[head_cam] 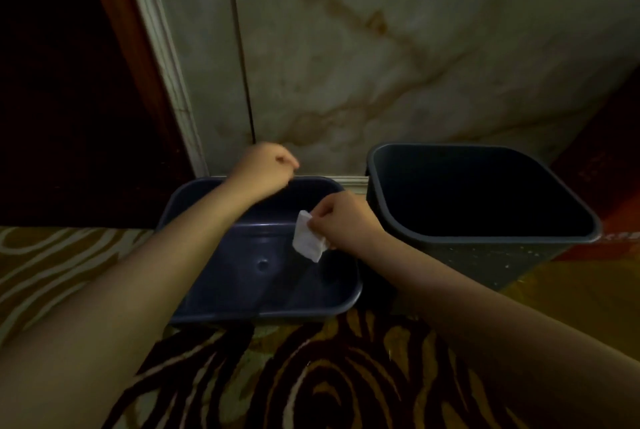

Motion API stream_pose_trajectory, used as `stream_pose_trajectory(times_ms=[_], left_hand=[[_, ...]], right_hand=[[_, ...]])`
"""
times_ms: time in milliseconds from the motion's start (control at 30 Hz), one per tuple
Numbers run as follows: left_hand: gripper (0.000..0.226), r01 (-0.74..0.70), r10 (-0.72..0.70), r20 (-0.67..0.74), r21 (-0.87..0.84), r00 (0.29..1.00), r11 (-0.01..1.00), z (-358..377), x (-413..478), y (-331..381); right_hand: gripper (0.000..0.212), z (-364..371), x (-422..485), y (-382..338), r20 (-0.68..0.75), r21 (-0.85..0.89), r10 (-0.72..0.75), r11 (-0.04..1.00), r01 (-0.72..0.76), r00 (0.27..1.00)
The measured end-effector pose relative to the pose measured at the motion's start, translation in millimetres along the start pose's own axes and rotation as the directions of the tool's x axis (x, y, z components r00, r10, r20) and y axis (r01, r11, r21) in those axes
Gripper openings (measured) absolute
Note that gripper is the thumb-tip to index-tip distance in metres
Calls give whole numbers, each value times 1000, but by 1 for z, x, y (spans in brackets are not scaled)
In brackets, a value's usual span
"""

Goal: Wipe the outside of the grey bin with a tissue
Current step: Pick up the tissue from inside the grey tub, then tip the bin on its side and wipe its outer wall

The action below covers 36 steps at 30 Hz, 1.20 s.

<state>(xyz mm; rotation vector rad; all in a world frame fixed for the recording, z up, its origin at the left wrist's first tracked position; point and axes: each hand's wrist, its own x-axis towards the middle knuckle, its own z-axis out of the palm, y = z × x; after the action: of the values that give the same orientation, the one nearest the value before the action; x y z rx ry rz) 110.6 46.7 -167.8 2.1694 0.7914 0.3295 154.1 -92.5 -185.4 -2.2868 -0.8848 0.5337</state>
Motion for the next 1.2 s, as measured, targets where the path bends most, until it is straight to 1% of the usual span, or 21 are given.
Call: stream_pose_trajectory(times_ms=[67,133,200,267,333,400,433,500,567,633,667,700,733,767,833,933,1000,1100,1200], left_hand=[[21,-181,182,47,-27,982,983,4,-5,34],[22,-310,322,134,-102,937,945,15,-14,68],[24,-387,412,186,-159,892,909,27,-23,96],[24,-423,458,204,-194,865,885,38,-27,114],[23,-416,467,221,-242,856,877,49,-28,124],[23,-402,464,252,-259,849,878,63,-27,129],[24,-404,461,282,-240,841,883,71,-27,130],[24,-418,448,386,-163,807,894,88,-28,130],[25,-464,413,527,-40,742,885,102,-32,131],[29,-546,349,678,91,646,833,112,-39,134],[31,-578,304,746,130,592,805,117,-43,136],[32,-597,261,795,154,548,788,122,-46,137],[33,-606,233,816,171,529,777,126,-48,138],[33,-614,229,815,186,533,767,129,-49,139],[30,-632,253,786,214,564,744,133,-47,139],[26,-640,281,755,230,592,733,138,-46,135],[22,-642,336,682,256,650,723,143,-46,132],[24,-623,416,521,322,745,713,148,-44,127],[25,-602,452,434,320,779,731,144,-38,125]], right_hand=[[17,-17,-21,2,-9,-8,-12,1000,12,1000],[13,-38,-38,9,36,66,73,995,-75,997],[10,-63,-52,17,124,214,188,954,-211,974],[10,-92,-65,30,183,395,243,869,-298,953],[12,-121,-77,47,209,533,273,773,-344,939],[16,-145,-88,65,219,624,326,678,-388,920],[18,-155,-94,75,221,659,357,632,-409,908],[22,-170,-103,95,215,695,402,577,-429,890],[23,-182,-112,114,199,721,430,545,-429,881],[22,-189,-118,130,181,747,453,514,-422,873],[21,-192,-121,137,171,757,463,503,-417,870],[20,-193,-123,143,162,768,472,492,-411,867],[19,-194,-125,148,153,778,479,481,-404,864],[19,-194,-126,153,146,787,485,471,-398,862],[18,-194,-127,160,136,799,495,457,-390,858],[20,-195,-125,164,115,815,519,438,-380,847],[23,-197,-124,164,98,831,532,421,-364,841],[25,-201,-121,160,50,865,535,399,-304,843],[25,-208,-118,155,-21,905,550,365,-218,835]])
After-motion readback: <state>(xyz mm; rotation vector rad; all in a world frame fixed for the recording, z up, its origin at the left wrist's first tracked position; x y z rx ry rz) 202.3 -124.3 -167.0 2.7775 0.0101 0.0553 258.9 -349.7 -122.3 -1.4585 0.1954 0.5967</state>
